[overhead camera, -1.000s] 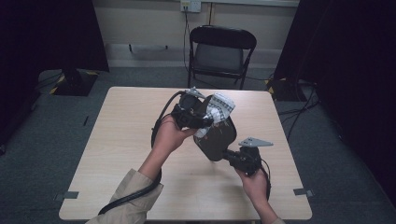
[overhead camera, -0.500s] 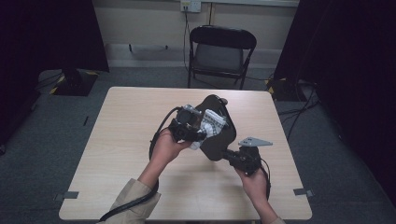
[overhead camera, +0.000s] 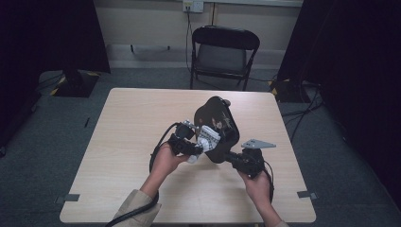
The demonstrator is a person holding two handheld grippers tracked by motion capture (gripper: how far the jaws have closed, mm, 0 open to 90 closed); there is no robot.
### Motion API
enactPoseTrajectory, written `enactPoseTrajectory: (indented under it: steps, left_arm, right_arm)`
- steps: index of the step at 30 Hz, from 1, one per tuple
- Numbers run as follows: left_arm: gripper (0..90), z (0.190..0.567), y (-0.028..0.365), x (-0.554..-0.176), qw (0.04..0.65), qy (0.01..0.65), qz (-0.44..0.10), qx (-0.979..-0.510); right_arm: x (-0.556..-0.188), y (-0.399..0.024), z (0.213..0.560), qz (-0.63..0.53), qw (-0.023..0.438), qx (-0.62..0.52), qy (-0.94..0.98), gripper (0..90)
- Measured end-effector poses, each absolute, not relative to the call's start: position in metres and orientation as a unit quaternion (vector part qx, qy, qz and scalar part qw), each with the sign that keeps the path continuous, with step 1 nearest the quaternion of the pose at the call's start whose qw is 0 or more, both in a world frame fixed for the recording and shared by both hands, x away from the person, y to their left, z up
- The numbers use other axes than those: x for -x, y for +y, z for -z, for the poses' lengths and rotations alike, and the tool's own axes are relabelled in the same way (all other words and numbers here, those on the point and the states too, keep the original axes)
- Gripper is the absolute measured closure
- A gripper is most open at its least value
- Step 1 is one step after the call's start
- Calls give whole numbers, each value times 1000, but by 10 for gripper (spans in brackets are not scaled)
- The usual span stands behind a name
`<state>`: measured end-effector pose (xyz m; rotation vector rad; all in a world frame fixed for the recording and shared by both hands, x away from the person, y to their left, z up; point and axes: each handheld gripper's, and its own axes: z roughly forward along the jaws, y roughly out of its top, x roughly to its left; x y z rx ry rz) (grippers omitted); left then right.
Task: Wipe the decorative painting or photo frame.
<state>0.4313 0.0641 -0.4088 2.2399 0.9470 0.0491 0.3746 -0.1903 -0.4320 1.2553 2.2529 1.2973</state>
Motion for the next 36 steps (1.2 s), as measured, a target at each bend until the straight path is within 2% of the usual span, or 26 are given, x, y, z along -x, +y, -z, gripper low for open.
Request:
enactPoseTrajectory:
  steps: [23, 32, 36]
  left_arm:
    - [748, 457, 76, -428, 309, 390, 9, -867]
    - [747, 466, 80, -424, 294, 396, 14, -870]
    - [747, 458, 82, -421, 296, 390, 12, -872]
  right_arm:
    - [-375, -190, 432, -446, 125, -431, 774, 787]
    - [-375, -190, 432, -448, 123, -430, 774, 786]
    - [-375, -190, 432, -449, 121, -430, 774, 786]
